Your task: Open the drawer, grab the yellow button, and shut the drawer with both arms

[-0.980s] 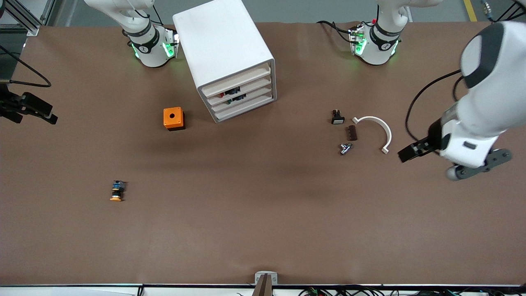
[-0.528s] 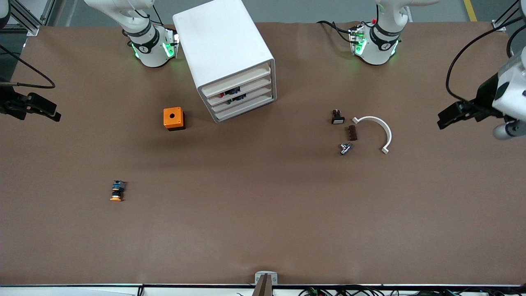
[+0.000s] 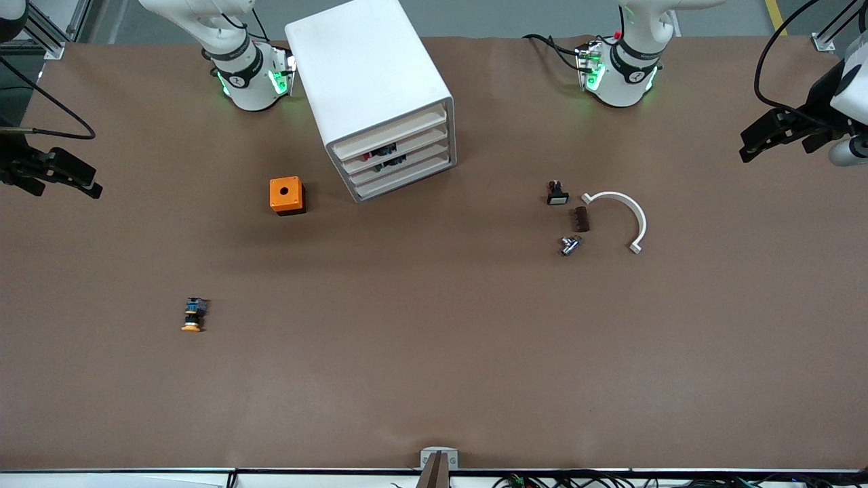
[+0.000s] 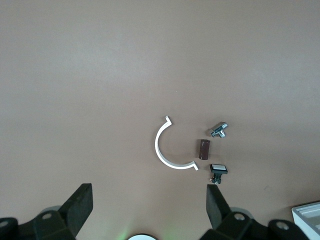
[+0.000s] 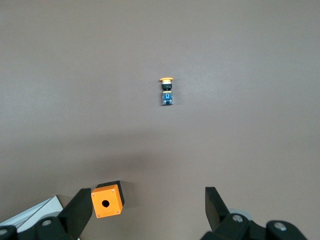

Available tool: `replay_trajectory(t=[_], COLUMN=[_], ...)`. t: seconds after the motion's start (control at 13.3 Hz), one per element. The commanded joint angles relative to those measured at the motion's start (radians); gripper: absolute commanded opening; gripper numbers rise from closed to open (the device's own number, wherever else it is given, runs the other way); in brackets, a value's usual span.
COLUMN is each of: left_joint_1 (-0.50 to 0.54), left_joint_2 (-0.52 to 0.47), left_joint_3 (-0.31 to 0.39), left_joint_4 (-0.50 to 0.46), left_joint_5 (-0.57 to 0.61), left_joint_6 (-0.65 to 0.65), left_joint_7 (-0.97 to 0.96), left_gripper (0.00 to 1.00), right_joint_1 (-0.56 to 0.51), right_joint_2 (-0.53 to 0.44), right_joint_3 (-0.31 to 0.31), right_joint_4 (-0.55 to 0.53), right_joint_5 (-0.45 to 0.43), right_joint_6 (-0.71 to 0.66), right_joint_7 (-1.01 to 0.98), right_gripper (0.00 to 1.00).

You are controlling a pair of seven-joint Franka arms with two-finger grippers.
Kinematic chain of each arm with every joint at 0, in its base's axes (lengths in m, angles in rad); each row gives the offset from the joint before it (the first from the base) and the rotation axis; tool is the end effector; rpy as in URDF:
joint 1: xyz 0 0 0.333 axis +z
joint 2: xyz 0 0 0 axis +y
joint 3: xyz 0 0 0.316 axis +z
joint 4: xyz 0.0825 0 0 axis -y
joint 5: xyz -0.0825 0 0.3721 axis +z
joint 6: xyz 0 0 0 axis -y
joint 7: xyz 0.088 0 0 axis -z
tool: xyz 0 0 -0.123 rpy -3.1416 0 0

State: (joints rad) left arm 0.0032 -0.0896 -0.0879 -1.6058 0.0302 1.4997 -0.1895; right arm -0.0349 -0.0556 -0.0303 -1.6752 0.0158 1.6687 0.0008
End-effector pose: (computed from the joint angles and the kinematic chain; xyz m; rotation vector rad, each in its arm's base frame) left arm 0.5053 -0.0412 0.6333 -3.0972 -0.1660 0.0178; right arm 0.5334 -0.0334 0.5988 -3.1230 0.1049 -0.0775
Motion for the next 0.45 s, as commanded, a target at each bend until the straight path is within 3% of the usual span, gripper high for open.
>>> replay_trajectory(t=[0.0,0.38], left_joint_1=[0.000,-0.008], left_joint_2=[-0.015,0.011], left_joint_3=[-0.012,-0.012], left_joint_4=[-0.016,0.032], left_joint_5=[-0.012,-0.012], left_joint_6=[-0.012,-0.012], left_joint_7=[0.038,0.045], left_gripper=[1.00,1.00], right_joint_1=[-0.027,-0.020], right_joint_2=[-0.029,-0.026], right_joint_3=[0.033,0.030], right_joint_4=[-0.032,-0.031], right_joint_5=[-0.016,-0.017], right_joint_6=[0.016,0.011], right_joint_7=[0.019,0.019], right_gripper=[1.00,1.00])
